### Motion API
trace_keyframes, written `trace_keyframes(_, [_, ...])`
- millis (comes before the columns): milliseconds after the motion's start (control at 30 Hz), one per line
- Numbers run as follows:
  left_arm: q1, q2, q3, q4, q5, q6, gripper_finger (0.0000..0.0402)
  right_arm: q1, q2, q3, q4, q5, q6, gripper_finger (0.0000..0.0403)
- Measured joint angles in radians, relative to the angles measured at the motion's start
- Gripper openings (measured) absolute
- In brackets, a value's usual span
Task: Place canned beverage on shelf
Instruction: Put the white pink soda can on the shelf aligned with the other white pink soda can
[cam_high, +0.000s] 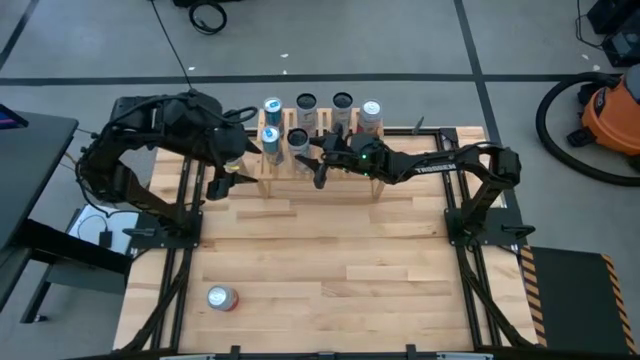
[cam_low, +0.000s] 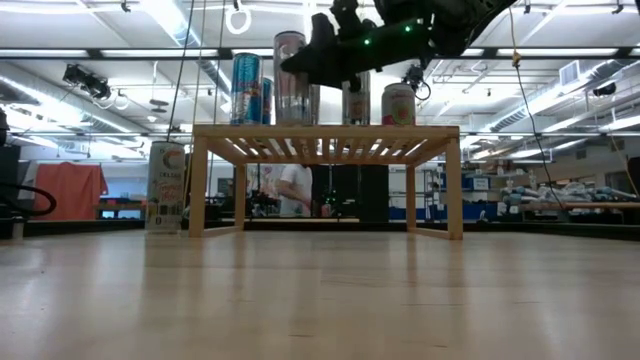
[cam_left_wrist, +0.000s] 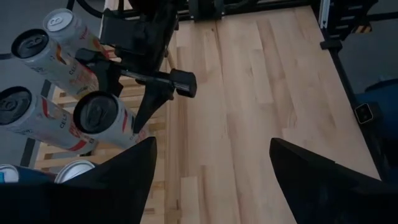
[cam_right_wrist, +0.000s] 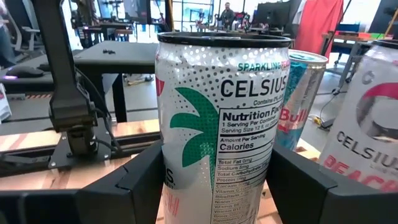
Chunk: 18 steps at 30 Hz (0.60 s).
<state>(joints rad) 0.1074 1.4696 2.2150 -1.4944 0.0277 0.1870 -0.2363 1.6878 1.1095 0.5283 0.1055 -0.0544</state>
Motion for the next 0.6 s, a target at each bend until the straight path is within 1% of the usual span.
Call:
trace_keyframes(200, [0.000, 0.000, 0.000, -0.006, 0.000, -0.001, 0.0314, -0.003, 0.003, 0.000, 0.002, 0.003, 0.000, 0.0246])
trace_keyframes(367, [0.000, 0.000, 0.000, -0.011, 0.000, 0.000, 0.0314, -0.003, -0.002, -0.005, -0.009, 0.034, -0.005, 0.0246])
trace_keyframes(500, [0.001, 0.000, 0.000, -0.013, 0.000, -0.001, 0.0314, -0.007, -0.022, -0.042, 0.004, 0.060, -0.002, 0.0247])
trace_keyframes(600, [0.001, 0.000, 0.000, -0.013, 0.000, -0.001, 0.0314, -0.023, -0.047, -0.094, 0.062, 0.034, 0.004, 0.0247])
